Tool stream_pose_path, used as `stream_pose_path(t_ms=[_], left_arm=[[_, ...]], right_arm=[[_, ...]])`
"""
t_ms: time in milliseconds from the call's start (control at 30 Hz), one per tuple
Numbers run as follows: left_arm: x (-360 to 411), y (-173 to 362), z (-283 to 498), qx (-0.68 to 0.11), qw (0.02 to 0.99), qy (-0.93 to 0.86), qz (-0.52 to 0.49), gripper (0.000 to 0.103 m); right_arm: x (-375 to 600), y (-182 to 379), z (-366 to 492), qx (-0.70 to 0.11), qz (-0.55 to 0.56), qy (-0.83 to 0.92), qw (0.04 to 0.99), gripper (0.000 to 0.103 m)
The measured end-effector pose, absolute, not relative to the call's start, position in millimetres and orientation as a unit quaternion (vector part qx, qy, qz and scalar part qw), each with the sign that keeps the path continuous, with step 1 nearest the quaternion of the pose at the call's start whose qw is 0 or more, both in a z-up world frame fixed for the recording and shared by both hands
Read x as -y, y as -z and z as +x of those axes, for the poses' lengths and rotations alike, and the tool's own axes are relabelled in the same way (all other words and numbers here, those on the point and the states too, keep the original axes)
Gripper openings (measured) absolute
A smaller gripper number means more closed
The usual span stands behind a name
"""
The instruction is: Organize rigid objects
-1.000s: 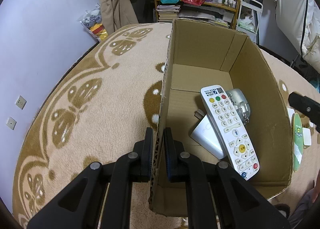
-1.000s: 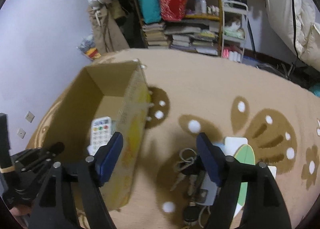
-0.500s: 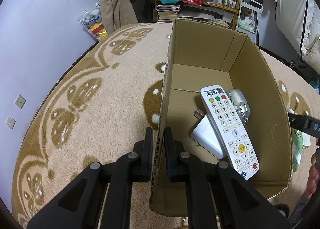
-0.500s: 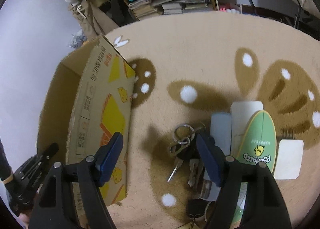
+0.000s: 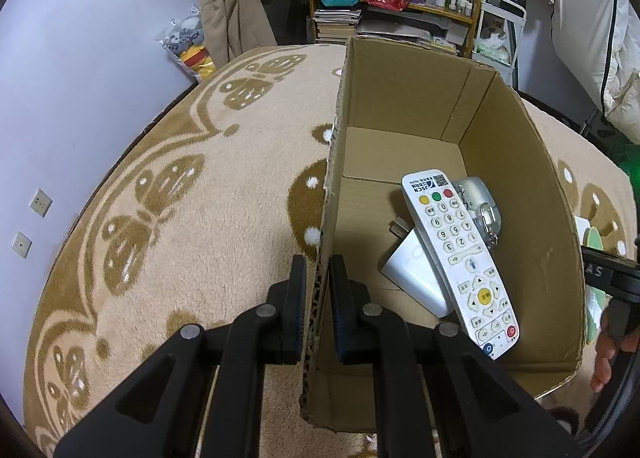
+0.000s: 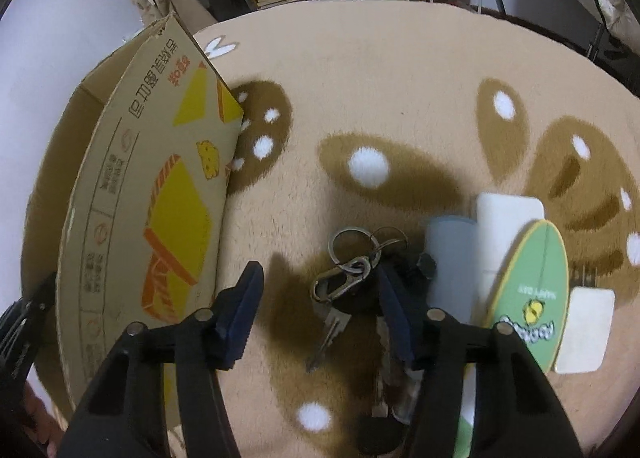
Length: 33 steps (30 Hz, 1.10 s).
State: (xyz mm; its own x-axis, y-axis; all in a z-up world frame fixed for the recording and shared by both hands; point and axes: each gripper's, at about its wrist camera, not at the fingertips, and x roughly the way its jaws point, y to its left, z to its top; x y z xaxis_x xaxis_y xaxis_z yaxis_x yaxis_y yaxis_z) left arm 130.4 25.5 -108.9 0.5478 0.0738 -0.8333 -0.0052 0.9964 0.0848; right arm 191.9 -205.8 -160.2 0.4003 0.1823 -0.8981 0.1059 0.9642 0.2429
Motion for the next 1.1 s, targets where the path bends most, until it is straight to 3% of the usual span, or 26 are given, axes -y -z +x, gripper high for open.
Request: stream_pose_path(t_ms=[200, 300, 700, 733, 1100], left_arm=[[-23.9, 109.4, 129.1, -0.477, 0.878, -0.021, 0.033, 0.011], [-24.4, 109.6, 130.4, -0.480, 0.876, -0.023, 0.034, 0.011], [-26.5, 108.5, 130.8, -0.482, 0.875, -0.021, 0.030, 0.011], [-26.5, 108.4, 130.7, -0.482, 0.875, -0.021, 0.029, 0.011], [-28.4, 108.1, 131.9, -0.483, 0.875, -0.020, 0.027, 0.011]], right_arm=[[214.1, 174.1, 197.8, -0.536, 0.141, -0.020, 0.832, 0.057], [215.0, 174.9, 200.5, -0.535, 0.129, -0.002, 0.835, 0.038], [217.5, 153.5, 203.8, -0.511, 0.149, -0.018, 0.847, 0.033], [216.7, 150.6, 203.5, -0.507, 0.152, -0.025, 0.848, 0.002], [209.4, 129.0, 202.0, -0.485, 0.145, -0.034, 0.862, 0.001]])
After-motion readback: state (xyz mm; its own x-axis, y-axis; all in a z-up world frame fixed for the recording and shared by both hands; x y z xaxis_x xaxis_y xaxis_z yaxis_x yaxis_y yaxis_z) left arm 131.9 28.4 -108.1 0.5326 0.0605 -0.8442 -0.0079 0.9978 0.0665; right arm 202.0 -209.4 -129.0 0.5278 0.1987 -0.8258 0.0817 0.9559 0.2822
